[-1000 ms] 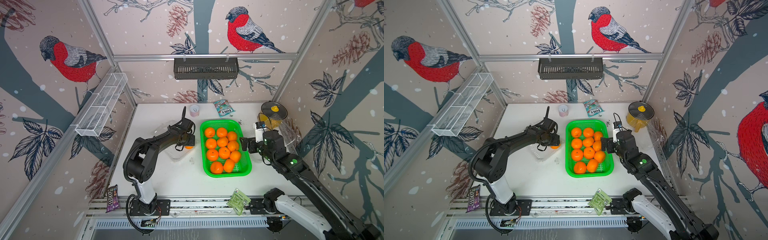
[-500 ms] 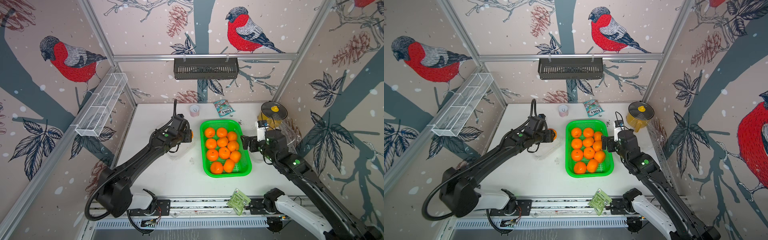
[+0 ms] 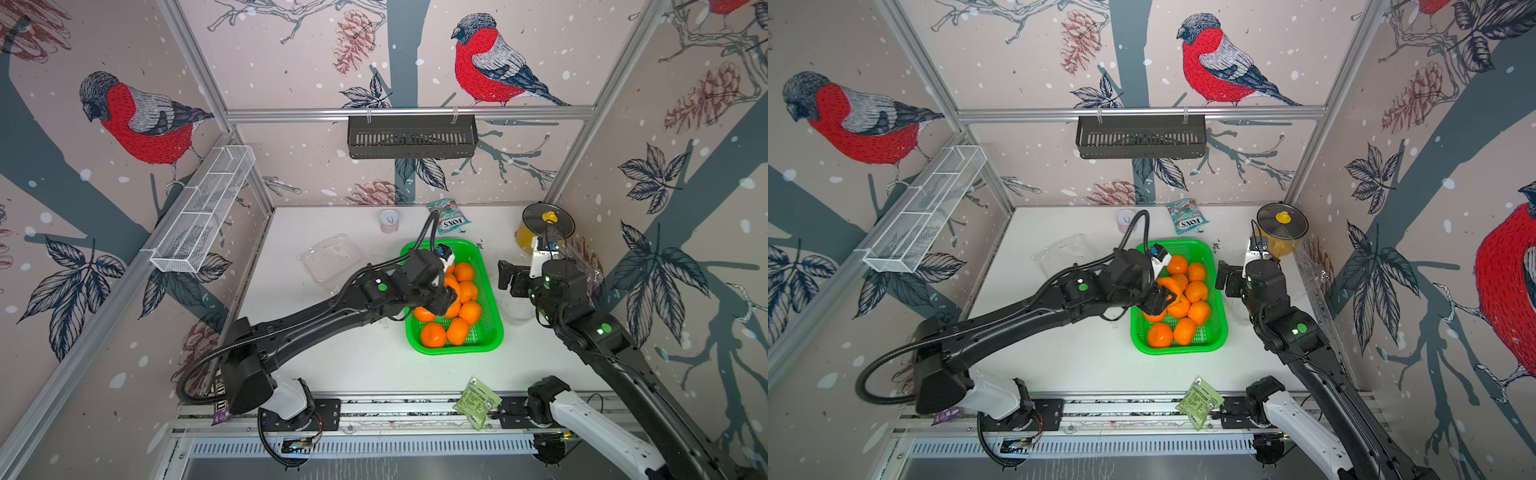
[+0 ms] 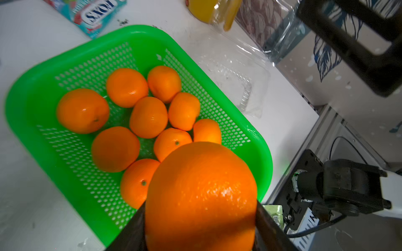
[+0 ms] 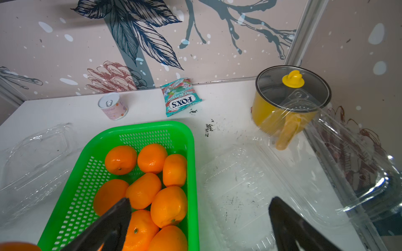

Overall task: Take oranges out of containers
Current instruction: Place the orange in the basket.

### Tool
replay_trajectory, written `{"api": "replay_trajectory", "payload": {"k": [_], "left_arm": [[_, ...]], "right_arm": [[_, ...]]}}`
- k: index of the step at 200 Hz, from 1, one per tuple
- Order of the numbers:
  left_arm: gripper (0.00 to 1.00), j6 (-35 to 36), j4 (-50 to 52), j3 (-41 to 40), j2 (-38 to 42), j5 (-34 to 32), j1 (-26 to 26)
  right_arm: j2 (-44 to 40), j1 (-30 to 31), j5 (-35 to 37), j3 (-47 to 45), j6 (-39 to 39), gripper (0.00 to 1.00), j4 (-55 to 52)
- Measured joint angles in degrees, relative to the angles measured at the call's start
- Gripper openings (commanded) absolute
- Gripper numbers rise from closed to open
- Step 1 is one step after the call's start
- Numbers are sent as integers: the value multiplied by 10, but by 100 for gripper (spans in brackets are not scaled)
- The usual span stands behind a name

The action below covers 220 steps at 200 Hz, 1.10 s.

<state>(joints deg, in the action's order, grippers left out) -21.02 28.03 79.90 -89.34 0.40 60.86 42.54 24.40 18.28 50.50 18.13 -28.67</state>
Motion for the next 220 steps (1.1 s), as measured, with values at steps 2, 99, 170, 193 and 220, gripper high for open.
{"api": "replay_trajectory", "payload": {"k": [2,99,170,193,220], "left_arm": [[45,0,0,3,-5,0,2],[46,-16,13,104,-184,42,68],[62,-16,11,113,-233,54,71],[68,-16,13,118,-241,53,71],[97,-15,21,120,-239,32,71]], "right_arm": [[-2,-1,0,0,1,99,0],[-55,-25,16,-13,3,100,-10],[-62,-27,-3,-22,1,99,-12],[-62,-27,-13,-24,-2,99,-12],[-61,-27,-27,-29,-1,99,-12]]}}
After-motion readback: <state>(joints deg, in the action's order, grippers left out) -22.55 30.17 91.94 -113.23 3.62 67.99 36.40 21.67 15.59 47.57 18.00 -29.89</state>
